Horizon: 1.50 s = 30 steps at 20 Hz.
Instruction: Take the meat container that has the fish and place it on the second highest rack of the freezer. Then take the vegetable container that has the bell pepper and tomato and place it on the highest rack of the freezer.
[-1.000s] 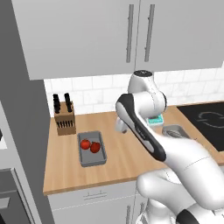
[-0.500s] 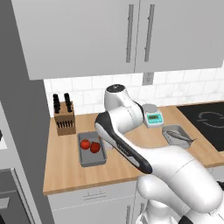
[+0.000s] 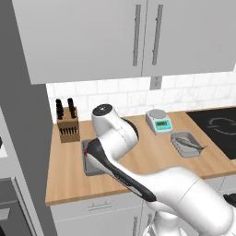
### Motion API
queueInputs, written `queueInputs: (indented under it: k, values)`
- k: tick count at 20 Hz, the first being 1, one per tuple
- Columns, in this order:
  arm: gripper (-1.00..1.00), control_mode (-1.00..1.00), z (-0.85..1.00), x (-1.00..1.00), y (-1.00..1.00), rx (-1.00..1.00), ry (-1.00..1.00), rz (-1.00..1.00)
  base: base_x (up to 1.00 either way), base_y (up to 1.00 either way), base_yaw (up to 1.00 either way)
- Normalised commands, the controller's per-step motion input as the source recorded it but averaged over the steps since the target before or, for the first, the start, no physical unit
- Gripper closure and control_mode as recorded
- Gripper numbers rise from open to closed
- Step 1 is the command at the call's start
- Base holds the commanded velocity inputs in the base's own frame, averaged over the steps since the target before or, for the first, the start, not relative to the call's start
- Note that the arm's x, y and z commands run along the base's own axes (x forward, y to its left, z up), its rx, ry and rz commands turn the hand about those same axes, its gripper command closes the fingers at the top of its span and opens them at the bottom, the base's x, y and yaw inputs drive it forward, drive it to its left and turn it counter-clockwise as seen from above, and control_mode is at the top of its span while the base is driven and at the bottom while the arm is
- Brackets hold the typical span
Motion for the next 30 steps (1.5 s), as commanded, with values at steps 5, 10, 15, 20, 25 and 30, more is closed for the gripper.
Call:
queueInputs:
  k: [5,10,15,20,25,30]
  values:
    - [-1.00,-1.00,-0.33,0.00,0.00,0.00,0.00,0.03,0.00,0.00,0.00]
    - [-1.00,-1.00,-0.61,0.09,0.06,0.00,0.01,0.05,0.00,0.00,0.00]
    - [-1.00,-1.00,-0.48,0.17,0.08,0.00,0.01,0.06,0.00,0.00,0.00]
    - [-1.00,-1.00,-0.37,0.30,0.17,0.00,0.01,0.02,0.00,0.00,0.00]
    - [-1.00,-1.00,-0.13,0.27,0.28,0.00,0.01,0.02,0.00,0.00,0.00]
    - [-1.00,-1.00,-0.08,0.37,0.08,0.00,0.01,0.00,0.00,0.00,0.00]
